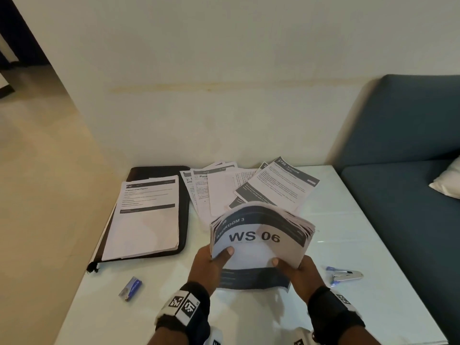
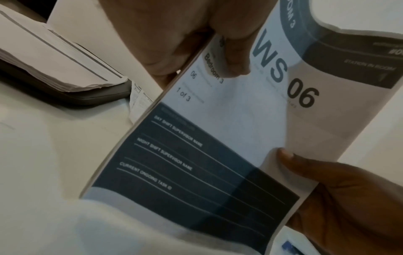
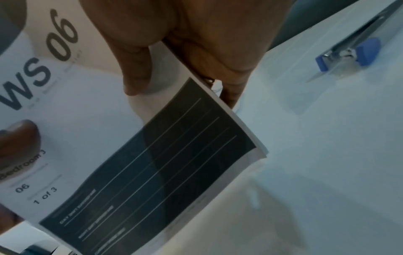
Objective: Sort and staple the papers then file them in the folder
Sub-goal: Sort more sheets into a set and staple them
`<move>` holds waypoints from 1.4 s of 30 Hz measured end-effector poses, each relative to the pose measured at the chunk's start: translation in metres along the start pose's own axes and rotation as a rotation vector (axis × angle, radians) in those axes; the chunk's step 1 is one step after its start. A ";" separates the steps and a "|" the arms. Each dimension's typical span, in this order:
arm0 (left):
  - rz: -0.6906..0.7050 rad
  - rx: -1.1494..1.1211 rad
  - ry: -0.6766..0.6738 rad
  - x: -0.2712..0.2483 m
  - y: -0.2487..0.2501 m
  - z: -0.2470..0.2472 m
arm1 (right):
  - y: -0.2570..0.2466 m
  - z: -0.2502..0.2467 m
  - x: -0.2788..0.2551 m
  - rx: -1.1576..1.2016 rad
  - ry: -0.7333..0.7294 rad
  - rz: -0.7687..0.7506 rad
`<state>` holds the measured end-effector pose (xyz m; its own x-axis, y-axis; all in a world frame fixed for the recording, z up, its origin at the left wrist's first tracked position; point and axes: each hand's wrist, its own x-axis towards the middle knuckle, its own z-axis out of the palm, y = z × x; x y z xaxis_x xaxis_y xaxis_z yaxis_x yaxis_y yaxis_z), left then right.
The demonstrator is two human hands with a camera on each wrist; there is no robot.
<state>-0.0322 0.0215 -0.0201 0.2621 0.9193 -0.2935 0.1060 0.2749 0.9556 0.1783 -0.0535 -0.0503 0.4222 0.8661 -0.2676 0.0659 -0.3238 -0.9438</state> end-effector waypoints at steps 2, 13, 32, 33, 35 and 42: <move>0.013 -0.065 0.038 0.001 0.007 -0.002 | -0.010 -0.001 -0.001 -0.062 -0.034 -0.012; -0.135 -0.662 0.149 0.004 0.019 -0.007 | -0.034 -0.001 -0.013 0.880 -0.259 0.106; -0.028 0.202 0.043 0.015 0.012 -0.078 | -0.039 -0.035 0.002 0.206 -0.022 -0.091; -0.016 0.233 0.032 0.014 0.010 -0.073 | -0.037 -0.034 0.004 0.173 -0.021 -0.100; -0.014 0.174 0.078 0.010 0.006 -0.059 | -0.033 -0.028 0.006 0.127 0.001 -0.122; 0.100 -0.047 0.171 0.010 0.006 -0.035 | -0.029 -0.006 0.008 0.172 0.183 -0.265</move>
<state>-0.0627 0.0418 -0.0166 0.1022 0.9760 -0.1925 0.0414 0.1892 0.9811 0.1848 -0.0392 -0.0241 0.5665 0.8240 0.0146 0.0481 -0.0154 -0.9987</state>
